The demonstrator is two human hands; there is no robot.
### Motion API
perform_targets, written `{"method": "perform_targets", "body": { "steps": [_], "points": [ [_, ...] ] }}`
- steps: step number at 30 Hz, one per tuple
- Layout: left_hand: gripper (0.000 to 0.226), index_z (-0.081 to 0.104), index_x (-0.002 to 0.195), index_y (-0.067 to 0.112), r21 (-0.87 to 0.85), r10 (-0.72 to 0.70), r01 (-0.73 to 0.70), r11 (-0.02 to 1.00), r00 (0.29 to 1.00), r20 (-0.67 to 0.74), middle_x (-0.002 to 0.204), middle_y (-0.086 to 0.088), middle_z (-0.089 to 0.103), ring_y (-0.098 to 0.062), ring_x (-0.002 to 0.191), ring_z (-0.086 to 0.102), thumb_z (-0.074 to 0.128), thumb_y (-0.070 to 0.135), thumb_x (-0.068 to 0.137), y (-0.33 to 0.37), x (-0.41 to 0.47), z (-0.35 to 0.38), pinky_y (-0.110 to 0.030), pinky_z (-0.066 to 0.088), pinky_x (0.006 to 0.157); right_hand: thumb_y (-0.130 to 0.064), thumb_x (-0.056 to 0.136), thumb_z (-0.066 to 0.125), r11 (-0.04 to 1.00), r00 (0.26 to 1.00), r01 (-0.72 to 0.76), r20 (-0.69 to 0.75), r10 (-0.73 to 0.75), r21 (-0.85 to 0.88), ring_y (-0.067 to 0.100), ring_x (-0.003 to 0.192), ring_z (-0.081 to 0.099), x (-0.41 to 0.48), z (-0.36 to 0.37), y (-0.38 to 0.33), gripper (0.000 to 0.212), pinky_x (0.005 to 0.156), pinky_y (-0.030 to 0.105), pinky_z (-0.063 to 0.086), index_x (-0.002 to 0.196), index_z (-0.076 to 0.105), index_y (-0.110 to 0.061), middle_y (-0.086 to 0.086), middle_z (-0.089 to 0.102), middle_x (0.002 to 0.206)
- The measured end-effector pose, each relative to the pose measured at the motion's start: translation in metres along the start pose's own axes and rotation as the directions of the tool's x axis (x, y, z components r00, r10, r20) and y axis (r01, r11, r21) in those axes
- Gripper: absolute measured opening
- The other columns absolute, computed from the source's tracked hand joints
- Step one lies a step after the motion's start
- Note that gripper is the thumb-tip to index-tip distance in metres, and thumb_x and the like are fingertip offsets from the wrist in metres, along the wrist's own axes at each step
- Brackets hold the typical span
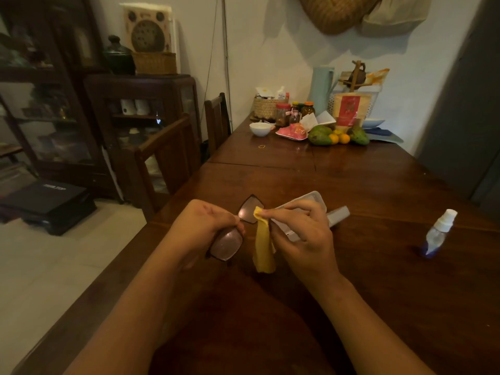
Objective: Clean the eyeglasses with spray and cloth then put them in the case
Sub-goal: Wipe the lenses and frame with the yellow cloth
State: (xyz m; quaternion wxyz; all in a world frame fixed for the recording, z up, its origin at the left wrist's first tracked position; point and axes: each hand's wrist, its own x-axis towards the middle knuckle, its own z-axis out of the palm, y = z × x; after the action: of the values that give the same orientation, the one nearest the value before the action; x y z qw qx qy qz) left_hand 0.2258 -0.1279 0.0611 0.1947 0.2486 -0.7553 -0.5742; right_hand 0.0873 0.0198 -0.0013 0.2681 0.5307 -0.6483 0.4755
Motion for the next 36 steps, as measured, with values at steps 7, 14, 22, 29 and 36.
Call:
{"method": "perform_targets", "body": {
  "steps": [7, 14, 22, 29, 36],
  "points": [
    [0.016, 0.078, 0.08, -0.005, -0.052, -0.055, 0.053, 0.997, 0.998, -0.036, 0.07, -0.02, 0.072, -0.023, 0.057, 0.066, 0.069, 0.006, 0.088, -0.001, 0.002, 0.004, -0.027, 0.053, 0.053, -0.039, 0.093, 0.059, 0.951, 0.955, 0.223, 0.243, -0.17, -0.212, 0.016, 0.124, 0.047, -0.006, 0.008, -0.03, 0.029, 0.091, 0.038, 0.032, 0.116, 0.073, -0.03, -0.015, 0.07, 0.122],
    [0.021, 0.079, 0.075, 0.003, -0.002, -0.047, 0.047, 0.999, 0.995, -0.085, 0.076, -0.023, 0.075, -0.024, 0.061, 0.066, 0.069, 0.014, 0.09, -0.003, 0.004, 0.0, -0.029, 0.054, 0.058, -0.042, 0.095, 0.052, 0.933, 0.889, 0.298, 0.415, -0.195, -0.2, 0.016, 0.137, 0.04, -0.007, 0.004, -0.027, 0.041, 0.102, 0.037, 0.028, 0.134, 0.063, -0.034, -0.017, 0.059, 0.139],
    [0.026, 0.076, 0.074, -0.002, -0.076, -0.057, 0.055, 0.996, 0.998, -0.019, 0.062, -0.01, 0.072, -0.014, 0.051, 0.064, 0.063, 0.009, 0.094, -0.002, 0.001, 0.0, -0.022, 0.049, 0.049, -0.045, 0.094, 0.054, 0.943, 0.859, 0.292, 0.477, -0.183, -0.163, 0.015, 0.142, 0.036, -0.011, 0.013, -0.038, 0.047, 0.106, 0.038, 0.027, 0.14, 0.058, -0.033, -0.016, 0.055, 0.145],
    [0.023, 0.078, 0.071, 0.003, -0.043, -0.026, 0.022, 0.999, 0.997, -0.079, 0.066, -0.015, 0.072, -0.016, 0.057, 0.064, 0.068, 0.011, 0.09, -0.002, 0.003, 0.0, -0.027, 0.049, 0.059, -0.04, 0.094, 0.054, 0.94, 0.908, 0.278, 0.374, -0.19, -0.198, 0.017, 0.137, 0.043, -0.007, 0.0, -0.026, 0.041, 0.103, 0.04, 0.031, 0.133, 0.065, -0.032, -0.016, 0.06, 0.139],
    [0.025, 0.076, 0.072, -0.002, -0.034, -0.057, 0.055, 0.998, 0.997, -0.052, 0.067, -0.017, 0.072, -0.026, 0.061, 0.061, 0.065, 0.01, 0.091, -0.003, 0.002, 0.0, -0.029, 0.048, 0.058, -0.044, 0.094, 0.055, 0.947, 0.864, 0.283, 0.468, -0.182, -0.154, 0.013, 0.142, 0.036, -0.01, 0.014, -0.039, 0.047, 0.111, 0.032, 0.018, 0.139, 0.058, -0.032, -0.015, 0.057, 0.143]
  ]
}}
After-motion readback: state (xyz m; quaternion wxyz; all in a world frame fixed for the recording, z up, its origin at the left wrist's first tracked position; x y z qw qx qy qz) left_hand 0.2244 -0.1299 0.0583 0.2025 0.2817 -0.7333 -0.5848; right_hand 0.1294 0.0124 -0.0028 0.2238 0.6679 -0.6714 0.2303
